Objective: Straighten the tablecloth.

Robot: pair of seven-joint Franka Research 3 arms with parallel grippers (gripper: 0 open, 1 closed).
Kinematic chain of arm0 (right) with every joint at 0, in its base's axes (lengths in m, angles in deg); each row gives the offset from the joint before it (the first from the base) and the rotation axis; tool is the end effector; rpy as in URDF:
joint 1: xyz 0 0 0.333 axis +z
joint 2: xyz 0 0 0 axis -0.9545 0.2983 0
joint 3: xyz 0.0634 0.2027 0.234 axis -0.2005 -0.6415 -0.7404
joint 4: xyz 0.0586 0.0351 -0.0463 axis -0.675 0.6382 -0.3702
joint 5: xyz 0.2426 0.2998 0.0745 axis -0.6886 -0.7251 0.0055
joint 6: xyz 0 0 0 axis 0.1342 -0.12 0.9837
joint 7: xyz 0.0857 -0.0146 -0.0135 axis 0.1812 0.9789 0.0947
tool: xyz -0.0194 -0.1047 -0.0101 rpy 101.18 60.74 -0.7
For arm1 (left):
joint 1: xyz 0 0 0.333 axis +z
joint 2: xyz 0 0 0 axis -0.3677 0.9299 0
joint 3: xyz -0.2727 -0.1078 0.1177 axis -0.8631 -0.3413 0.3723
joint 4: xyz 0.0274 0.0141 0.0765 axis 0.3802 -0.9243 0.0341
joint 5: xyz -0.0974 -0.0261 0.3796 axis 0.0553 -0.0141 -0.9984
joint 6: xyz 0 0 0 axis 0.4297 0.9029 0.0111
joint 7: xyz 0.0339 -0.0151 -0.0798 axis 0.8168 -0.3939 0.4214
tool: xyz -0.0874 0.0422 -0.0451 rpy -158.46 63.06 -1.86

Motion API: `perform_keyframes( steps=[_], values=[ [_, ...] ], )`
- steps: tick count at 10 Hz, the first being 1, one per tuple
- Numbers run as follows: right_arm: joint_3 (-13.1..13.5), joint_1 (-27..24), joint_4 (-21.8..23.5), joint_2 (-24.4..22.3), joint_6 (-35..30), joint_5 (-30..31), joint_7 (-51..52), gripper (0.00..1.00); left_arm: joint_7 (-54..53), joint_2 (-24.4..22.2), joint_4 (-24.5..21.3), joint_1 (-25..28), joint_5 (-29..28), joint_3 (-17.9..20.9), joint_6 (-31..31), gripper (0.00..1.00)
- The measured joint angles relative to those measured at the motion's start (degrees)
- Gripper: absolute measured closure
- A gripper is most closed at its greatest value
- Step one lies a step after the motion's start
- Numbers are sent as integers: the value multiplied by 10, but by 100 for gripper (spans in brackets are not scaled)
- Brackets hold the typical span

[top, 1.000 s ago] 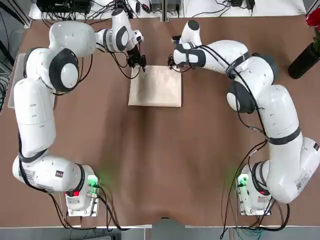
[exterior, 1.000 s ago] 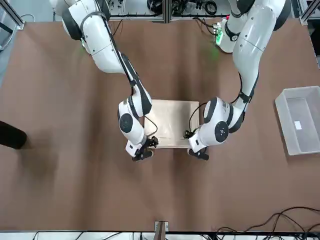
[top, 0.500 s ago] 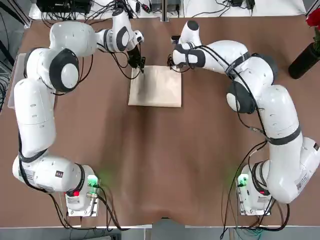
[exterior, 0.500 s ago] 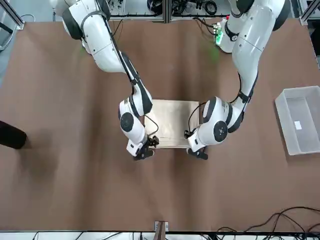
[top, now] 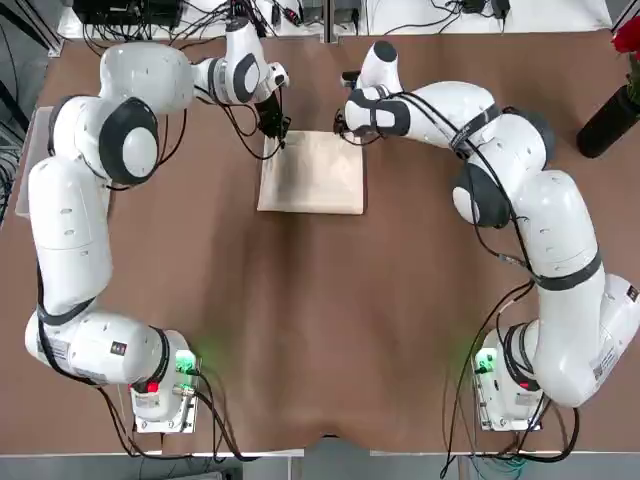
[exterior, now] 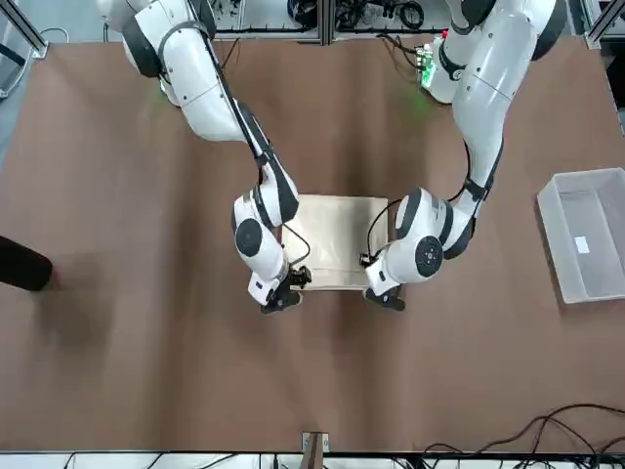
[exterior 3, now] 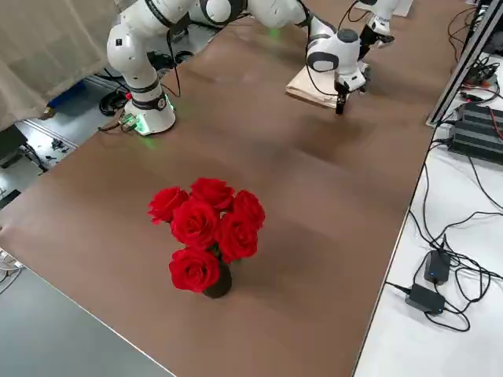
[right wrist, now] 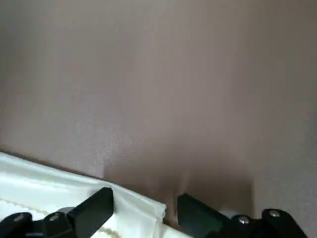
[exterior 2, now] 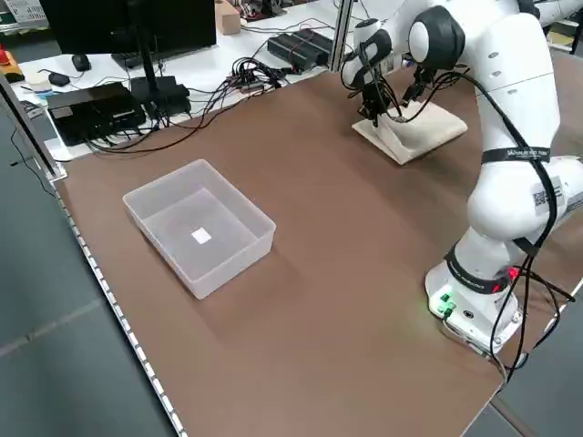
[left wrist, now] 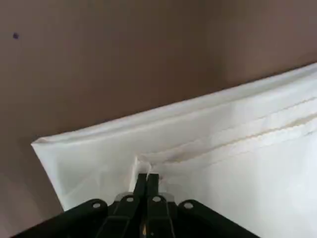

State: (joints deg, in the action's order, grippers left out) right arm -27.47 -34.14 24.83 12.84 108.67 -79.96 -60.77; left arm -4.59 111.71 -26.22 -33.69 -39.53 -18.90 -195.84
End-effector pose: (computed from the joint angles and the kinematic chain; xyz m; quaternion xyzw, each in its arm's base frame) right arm 0.6209 0.4158 0.1548 -0.9882 -0.0928 -0.0464 0.1125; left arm 0.6077 -0.3129 0.1911 0.9784 -0.1230 -0.0985 0.1337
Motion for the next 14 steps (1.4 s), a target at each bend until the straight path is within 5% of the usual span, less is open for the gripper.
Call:
perform_keyframes(
  steps=[5, 8, 14],
  values=[
    [0, 0, 0, 0, 1, 0, 0, 37, -3, -33, 4, 0, 0, -4, 107, 97],
    [0, 0, 0, 0, 3, 0, 0, 49, -3, -34, 4, 0, 0, -20, 128, 97],
    [0, 1, 1, 1, 4, 0, 0, 49, 4, -68, -9, -1, 0, -55, 223, 97]
  ],
)
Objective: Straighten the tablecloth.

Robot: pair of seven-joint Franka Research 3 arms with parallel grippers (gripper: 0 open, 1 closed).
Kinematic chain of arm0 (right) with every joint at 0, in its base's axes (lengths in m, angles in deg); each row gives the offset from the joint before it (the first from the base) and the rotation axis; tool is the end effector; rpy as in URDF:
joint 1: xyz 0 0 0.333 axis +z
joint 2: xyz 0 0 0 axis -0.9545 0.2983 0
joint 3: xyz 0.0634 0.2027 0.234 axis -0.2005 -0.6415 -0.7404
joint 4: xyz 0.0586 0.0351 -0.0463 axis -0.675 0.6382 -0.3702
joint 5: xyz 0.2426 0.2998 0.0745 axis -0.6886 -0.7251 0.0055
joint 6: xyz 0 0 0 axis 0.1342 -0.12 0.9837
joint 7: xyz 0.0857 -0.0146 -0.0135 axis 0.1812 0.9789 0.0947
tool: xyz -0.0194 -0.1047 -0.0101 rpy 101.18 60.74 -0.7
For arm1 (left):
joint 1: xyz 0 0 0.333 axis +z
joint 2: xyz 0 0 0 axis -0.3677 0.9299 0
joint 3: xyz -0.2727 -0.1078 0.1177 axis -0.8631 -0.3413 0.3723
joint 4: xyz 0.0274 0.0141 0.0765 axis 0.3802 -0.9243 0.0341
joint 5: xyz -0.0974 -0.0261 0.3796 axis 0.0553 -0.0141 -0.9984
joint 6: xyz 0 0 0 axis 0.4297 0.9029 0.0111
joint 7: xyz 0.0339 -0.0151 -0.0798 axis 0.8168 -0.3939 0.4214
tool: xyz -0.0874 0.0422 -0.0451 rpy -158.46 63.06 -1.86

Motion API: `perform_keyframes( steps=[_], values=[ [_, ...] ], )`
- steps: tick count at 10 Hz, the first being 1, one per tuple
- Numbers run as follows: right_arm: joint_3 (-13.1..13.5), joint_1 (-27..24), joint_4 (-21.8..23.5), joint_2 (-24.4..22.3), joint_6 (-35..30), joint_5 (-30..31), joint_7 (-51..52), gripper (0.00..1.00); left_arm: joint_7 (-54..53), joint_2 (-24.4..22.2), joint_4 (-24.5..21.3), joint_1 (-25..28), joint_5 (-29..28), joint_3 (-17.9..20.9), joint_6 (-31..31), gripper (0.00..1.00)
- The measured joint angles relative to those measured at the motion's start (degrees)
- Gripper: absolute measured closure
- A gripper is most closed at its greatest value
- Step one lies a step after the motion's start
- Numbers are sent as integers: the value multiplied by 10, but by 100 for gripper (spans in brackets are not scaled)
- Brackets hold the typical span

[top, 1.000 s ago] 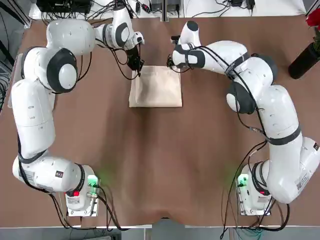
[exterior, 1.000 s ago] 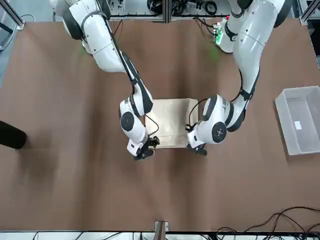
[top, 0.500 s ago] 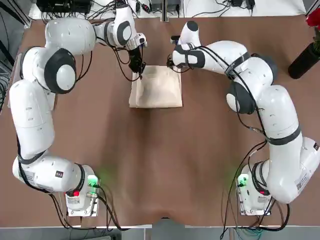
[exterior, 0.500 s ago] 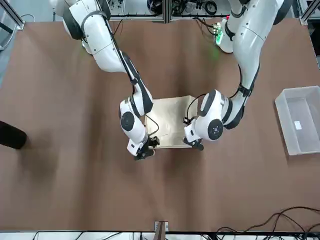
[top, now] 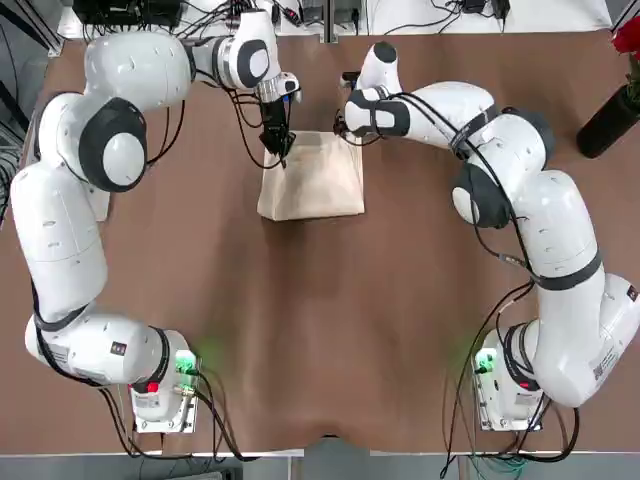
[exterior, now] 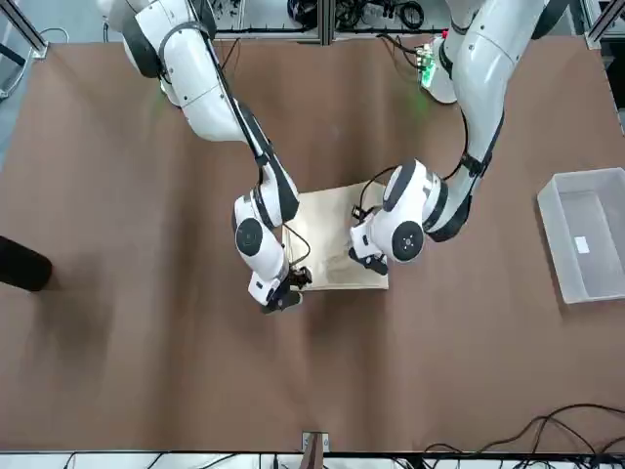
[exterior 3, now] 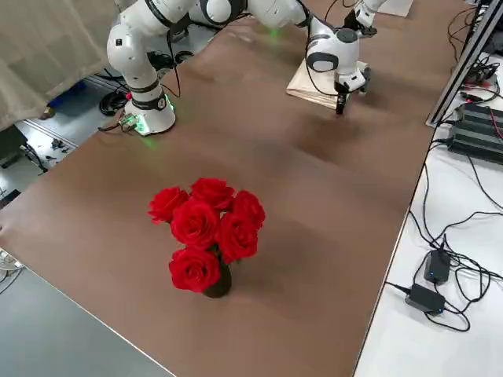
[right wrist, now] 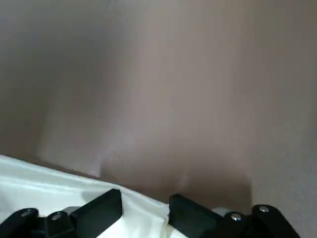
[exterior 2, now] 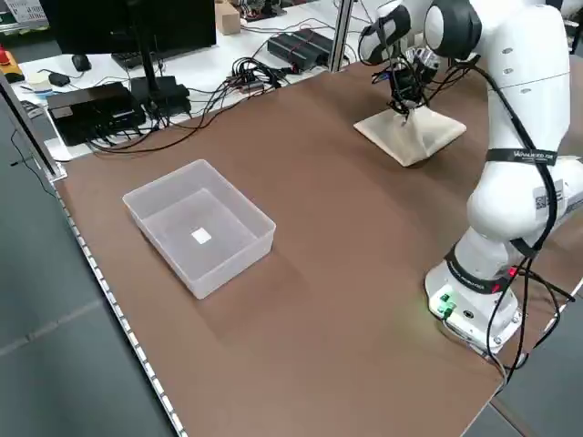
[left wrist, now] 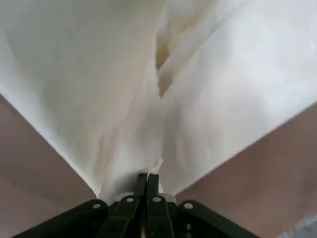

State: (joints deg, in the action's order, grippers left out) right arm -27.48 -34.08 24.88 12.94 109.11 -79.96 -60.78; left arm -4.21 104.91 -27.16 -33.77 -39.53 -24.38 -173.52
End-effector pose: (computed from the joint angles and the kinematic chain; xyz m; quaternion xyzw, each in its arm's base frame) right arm 0.6207 0.4163 0.1539 -0.9881 -0.0928 -0.0489 0.1128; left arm 0.5408 -0.3524 0.2520 0.9449 -0.1965 -0.2386 0.1081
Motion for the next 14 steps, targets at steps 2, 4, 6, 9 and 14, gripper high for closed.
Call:
perform_keyframes(
  steps=[2, 4, 6, 9, 14],
  values=[
    [0, 0, 0, 0, 0, 0, 0, 49, 0, -7, -6, 0, 0, -8, 8, 97],
    [0, 0, 0, 0, 0, 0, 0, 49, 8, -7, -9, -1, 0, -19, 13, 97],
    [0, 0, 0, 1, 1, 0, 0, 49, 22, -7, -12, -2, 0, -36, 26, 97],
    [0, 0, 0, 1, 2, 0, 0, 49, 32, -23, -30, -3, 0, -60, 55, 97],
    [0, 1, 3, 1, 9, 0, 0, 49, 42, -55, -99, -5, 0, -95, 76, 97]
  ],
)
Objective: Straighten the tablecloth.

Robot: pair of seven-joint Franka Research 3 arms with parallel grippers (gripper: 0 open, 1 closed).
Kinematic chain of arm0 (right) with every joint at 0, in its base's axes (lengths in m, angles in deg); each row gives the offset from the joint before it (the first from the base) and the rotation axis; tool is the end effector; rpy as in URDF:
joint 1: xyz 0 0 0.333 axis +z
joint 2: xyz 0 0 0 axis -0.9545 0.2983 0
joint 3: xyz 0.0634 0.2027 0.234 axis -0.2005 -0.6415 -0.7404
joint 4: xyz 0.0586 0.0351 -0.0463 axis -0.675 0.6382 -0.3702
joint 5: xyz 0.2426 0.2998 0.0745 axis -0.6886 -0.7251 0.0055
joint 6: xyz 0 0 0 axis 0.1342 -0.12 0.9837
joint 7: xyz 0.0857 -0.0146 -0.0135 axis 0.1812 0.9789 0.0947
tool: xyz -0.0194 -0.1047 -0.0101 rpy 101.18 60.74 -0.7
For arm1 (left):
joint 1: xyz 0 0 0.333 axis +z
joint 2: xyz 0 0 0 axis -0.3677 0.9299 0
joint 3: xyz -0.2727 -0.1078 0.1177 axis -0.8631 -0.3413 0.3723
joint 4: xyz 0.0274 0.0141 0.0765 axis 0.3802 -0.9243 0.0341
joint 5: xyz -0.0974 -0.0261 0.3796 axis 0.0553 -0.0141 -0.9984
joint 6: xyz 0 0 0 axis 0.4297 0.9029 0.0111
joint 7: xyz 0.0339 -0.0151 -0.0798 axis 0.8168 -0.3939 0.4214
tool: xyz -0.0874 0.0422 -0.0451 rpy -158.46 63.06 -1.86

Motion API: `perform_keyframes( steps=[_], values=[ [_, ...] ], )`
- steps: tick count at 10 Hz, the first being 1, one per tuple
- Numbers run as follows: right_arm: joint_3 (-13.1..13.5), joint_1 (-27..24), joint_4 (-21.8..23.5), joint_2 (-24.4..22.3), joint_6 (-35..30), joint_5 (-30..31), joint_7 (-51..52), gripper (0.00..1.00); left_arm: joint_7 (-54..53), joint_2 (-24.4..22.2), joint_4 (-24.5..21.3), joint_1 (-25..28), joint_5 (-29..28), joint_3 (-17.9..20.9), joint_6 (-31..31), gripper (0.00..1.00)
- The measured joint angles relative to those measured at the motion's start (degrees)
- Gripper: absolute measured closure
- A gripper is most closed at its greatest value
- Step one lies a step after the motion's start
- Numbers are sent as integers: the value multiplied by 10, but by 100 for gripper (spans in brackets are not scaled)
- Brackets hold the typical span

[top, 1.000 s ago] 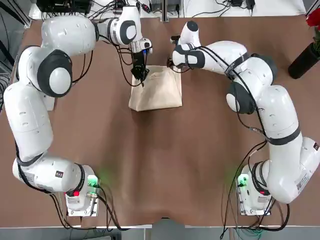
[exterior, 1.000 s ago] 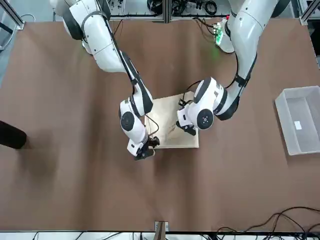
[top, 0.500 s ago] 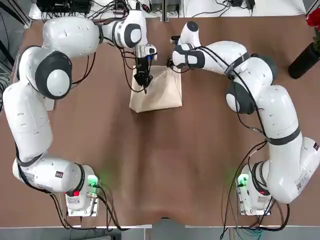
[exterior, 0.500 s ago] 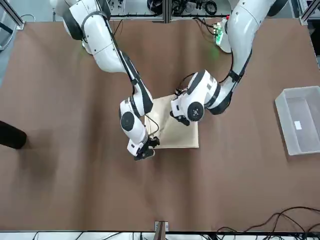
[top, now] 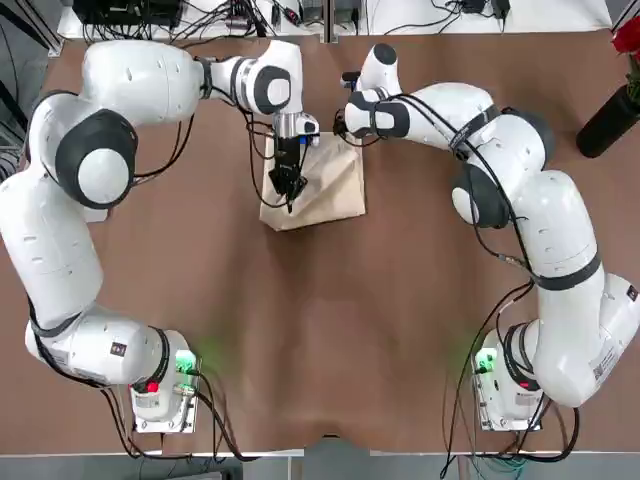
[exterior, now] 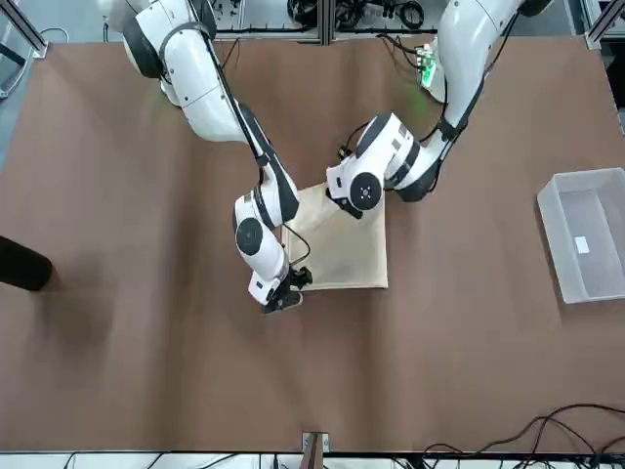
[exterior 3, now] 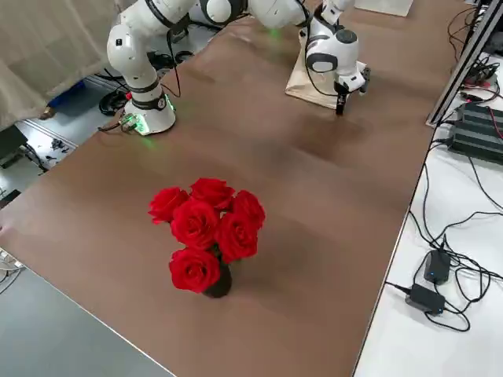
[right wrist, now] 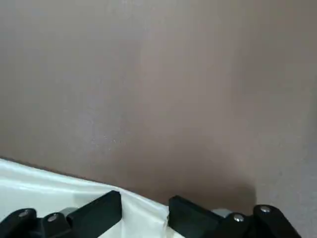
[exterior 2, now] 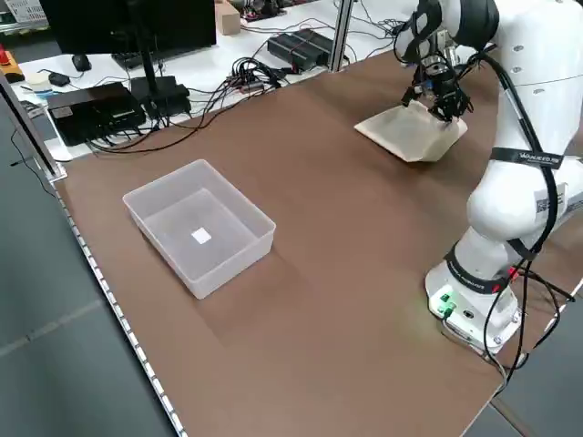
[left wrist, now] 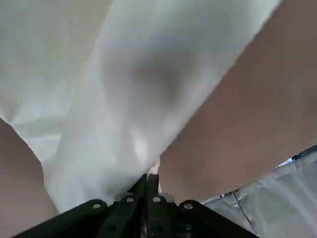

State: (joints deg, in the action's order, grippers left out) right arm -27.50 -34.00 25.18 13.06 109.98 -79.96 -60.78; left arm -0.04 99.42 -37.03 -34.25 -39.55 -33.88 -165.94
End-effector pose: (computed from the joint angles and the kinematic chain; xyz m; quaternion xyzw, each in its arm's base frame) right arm 0.6200 0.4162 0.1516 -0.9879 -0.0923 -0.0529 0.1129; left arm 0.4216 -0.4057 0.2631 0.9039 -0.2580 -0.3358 0.0609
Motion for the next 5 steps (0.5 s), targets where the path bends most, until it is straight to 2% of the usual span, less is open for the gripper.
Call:
perform_keyframes(
  steps=[5],
  values=[
    [0, 0, 0, 0, 1, 0, 0, 49, 14, -4, -35, -7, 0, -16, 1, 97]
  ],
)
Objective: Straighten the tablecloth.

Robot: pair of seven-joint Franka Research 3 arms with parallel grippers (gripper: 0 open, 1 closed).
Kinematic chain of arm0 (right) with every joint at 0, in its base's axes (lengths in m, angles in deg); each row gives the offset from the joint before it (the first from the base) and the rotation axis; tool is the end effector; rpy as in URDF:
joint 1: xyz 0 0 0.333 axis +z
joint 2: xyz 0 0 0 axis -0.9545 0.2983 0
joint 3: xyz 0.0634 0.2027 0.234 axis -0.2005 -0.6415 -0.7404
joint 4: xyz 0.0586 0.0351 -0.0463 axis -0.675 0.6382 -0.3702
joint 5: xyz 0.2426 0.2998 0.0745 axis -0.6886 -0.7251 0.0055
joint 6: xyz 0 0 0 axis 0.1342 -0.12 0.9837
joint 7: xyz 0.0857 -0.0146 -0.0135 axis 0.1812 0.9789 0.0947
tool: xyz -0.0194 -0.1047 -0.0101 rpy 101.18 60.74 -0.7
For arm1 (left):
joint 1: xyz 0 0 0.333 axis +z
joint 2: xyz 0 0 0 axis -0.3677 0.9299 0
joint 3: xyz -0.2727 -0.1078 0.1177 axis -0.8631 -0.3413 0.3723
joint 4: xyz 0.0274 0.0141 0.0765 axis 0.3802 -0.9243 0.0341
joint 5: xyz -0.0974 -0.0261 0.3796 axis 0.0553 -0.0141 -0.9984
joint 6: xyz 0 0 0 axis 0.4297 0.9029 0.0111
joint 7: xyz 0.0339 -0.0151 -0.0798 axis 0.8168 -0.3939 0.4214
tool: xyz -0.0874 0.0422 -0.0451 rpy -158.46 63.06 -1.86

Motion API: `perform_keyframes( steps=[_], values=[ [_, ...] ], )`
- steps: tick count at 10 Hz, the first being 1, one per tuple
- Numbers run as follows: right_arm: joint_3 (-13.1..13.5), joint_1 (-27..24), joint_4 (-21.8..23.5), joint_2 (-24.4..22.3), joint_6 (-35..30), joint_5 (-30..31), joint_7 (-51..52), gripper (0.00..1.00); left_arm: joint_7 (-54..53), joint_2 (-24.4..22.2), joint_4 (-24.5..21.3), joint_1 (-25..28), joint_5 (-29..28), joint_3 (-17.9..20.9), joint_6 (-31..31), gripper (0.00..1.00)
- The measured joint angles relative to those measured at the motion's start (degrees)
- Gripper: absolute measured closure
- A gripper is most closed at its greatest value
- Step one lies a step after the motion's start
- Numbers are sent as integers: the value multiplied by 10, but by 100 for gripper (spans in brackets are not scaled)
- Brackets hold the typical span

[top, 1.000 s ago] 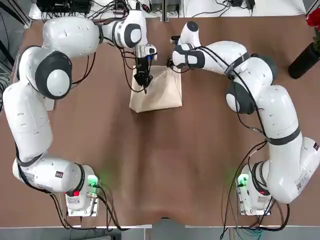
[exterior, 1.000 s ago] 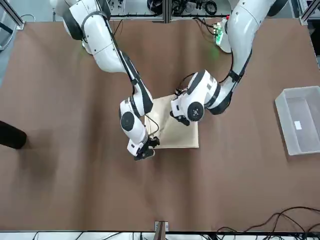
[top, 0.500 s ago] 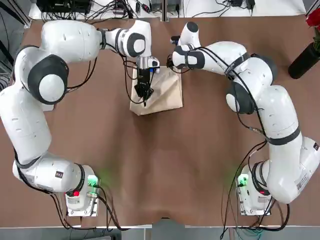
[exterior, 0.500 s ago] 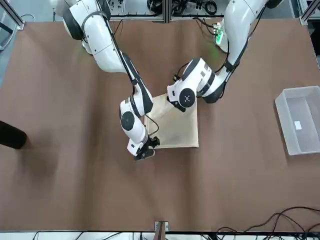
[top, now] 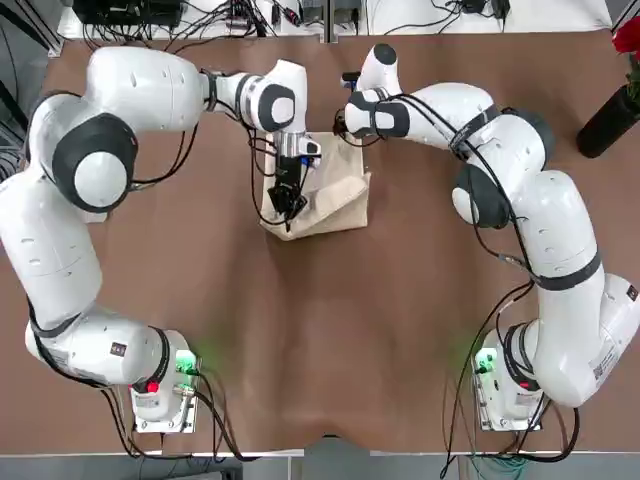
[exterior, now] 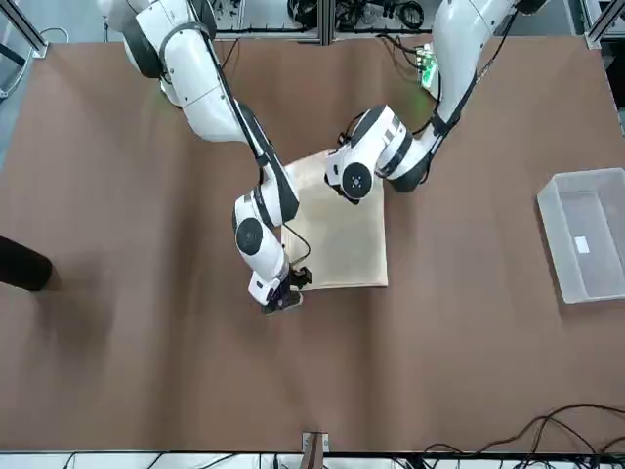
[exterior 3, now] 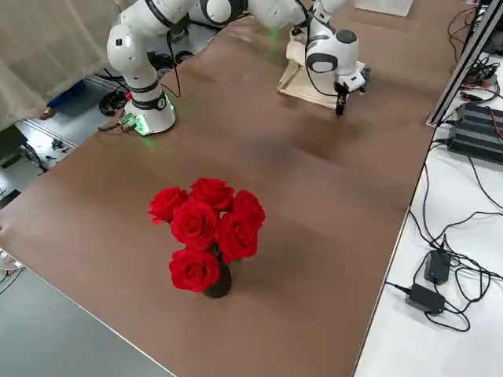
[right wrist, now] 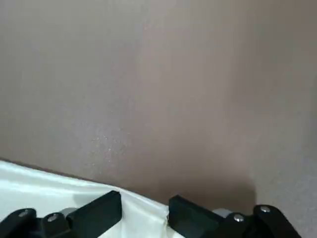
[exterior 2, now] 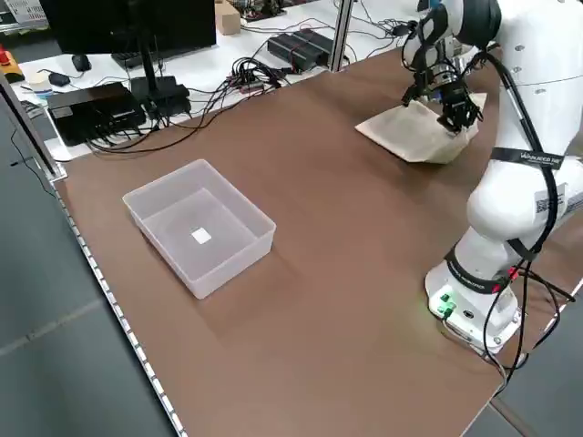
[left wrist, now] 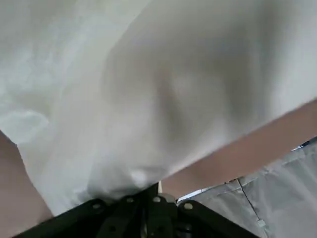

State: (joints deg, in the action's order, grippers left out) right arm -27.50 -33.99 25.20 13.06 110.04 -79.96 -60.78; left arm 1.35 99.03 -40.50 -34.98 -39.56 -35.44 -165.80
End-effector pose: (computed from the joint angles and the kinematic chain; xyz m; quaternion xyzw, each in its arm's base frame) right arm 0.6199 0.4163 0.1515 -0.9879 -0.0923 -0.0533 0.1130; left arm 0.3880 -0.4125 0.2499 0.8934 -0.2660 -0.3598 0.0416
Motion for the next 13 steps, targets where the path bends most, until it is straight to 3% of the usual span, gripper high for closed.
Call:
perform_keyframes(
  steps=[4, 7, 12, 13],
  values=[
    [0, 0, 0, 0, 0, 0, 0, 49, 15, 0, -8, -23, 0, 0, 0, 97],
    [0, 0, 0, 0, 1, 0, 0, 49, 26, 0, -13, -32, 0, 0, 4, 86],
    [0, 0, 1, 0, 3, 0, 0, 47, 26, 0, -15, -32, 0, 0, 28, 12],
    [0, 0, 1, 1, 4, 0, 0, 46, 26, -1, -7, -29, 0, 1, 27, 6]
  ],
)
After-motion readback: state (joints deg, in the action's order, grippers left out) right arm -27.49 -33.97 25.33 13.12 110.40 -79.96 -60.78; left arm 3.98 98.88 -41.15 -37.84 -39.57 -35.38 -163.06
